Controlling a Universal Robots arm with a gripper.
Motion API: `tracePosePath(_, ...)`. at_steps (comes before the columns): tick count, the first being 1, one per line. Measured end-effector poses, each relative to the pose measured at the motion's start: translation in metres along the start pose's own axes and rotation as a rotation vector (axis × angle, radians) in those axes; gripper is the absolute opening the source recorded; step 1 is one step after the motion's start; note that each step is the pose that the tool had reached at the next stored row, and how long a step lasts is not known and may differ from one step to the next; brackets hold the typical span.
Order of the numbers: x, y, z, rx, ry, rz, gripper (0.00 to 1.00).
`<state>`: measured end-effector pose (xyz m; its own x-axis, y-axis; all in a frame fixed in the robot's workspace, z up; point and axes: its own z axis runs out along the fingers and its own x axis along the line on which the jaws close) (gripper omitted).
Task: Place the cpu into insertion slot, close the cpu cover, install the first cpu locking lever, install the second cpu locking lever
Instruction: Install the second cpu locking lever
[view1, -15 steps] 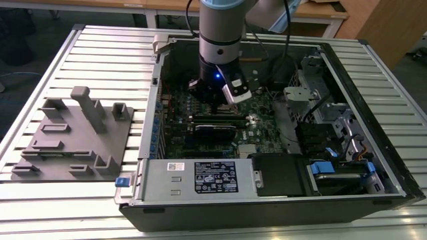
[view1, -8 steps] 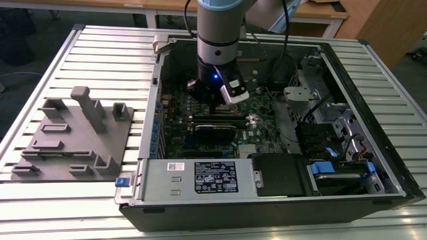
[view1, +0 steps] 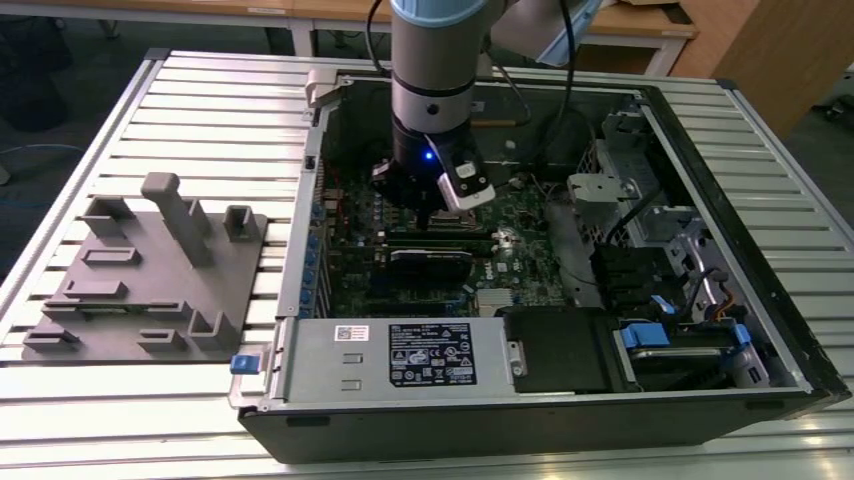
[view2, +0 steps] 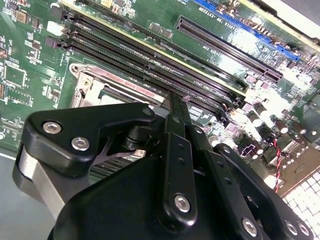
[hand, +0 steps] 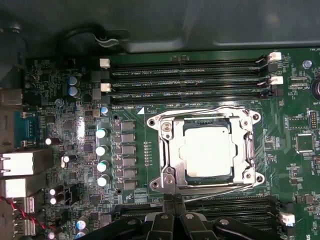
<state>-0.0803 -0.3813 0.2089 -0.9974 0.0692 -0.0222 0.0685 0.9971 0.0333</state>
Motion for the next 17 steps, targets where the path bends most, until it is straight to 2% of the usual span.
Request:
tracePosePath(13, 0.0033, -0.0002, 0.0004, -0.0017, 0.0001, 0.0, 0.1)
tracePosePath(17, 0.0034, -0.0009, 0.0004, -0.0122, 0.0008, 0.0, 0.1)
